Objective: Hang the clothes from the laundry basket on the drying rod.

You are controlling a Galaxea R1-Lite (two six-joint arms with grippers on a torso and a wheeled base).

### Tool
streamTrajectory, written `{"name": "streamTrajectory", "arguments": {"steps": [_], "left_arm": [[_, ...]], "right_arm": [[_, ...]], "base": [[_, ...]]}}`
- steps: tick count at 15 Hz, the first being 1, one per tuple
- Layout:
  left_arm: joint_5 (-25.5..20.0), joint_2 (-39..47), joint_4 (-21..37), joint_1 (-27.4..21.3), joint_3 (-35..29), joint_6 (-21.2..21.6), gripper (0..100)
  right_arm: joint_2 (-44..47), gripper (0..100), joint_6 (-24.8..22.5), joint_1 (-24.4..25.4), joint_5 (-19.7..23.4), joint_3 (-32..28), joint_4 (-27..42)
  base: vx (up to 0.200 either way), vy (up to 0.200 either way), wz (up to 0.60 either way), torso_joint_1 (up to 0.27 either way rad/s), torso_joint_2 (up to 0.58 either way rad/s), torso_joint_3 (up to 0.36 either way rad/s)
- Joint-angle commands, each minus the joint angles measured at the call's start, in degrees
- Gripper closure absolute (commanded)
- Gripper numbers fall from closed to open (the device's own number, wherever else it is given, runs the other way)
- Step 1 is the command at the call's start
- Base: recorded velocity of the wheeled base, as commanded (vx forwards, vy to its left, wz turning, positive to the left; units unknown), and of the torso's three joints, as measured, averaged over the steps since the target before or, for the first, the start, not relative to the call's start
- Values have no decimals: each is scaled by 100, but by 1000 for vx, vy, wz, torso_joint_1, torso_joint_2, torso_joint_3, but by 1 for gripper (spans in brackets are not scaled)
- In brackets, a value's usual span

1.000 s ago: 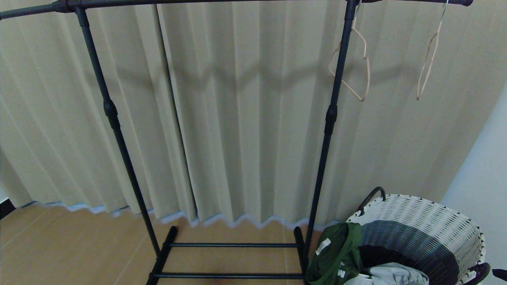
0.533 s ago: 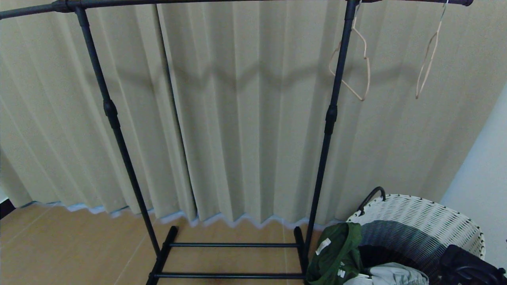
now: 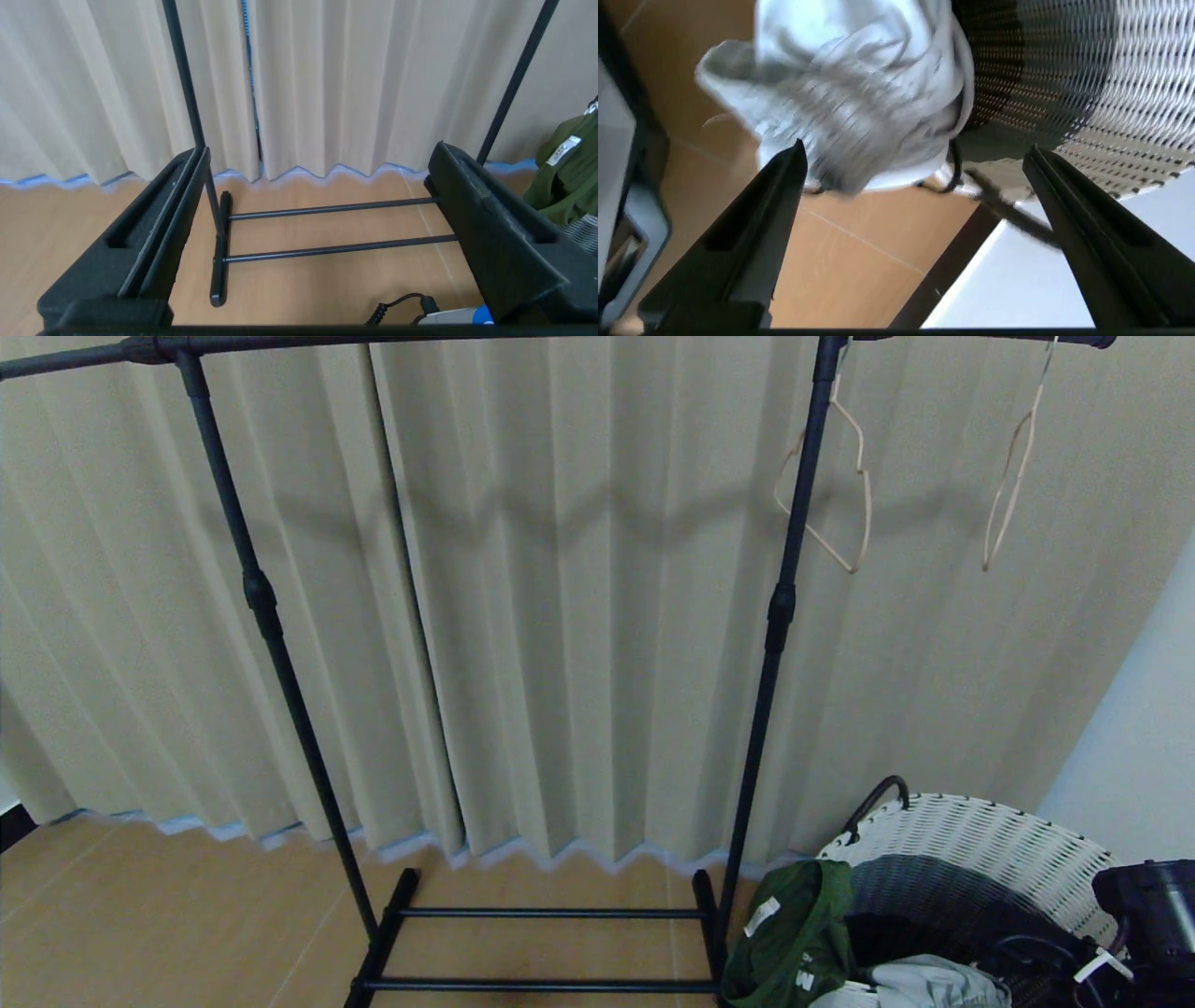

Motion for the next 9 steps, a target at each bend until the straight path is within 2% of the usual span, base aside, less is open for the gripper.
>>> {"name": "streamTrajectory", "arguments": {"steps": [1,3,6,7,9], "left_arm": [[1,-1,2,1,0,-5,0],[1,-1,2,1,0,-5,0],[10,-1,2,1,0,-22,0],[10,-1,2,1,0,-22,0],[10,-1,2,1,0,-22,0]], "right_arm": [[606,0,-6,-65,-1,7,-306],[843,0,-6,-118,-1,7,-728],[861,0,3,-118,-1,16,-957],[835,100,3,-118,-1,16,-957],[764,100,12,-118,-1,51,-965]], "base": [[0,0,0,0,0,0],[0,0,0,0,0,0],[0,0,0,0,0,0],[0,0,0,0,0,0],[0,0,0,0,0,0]]}}
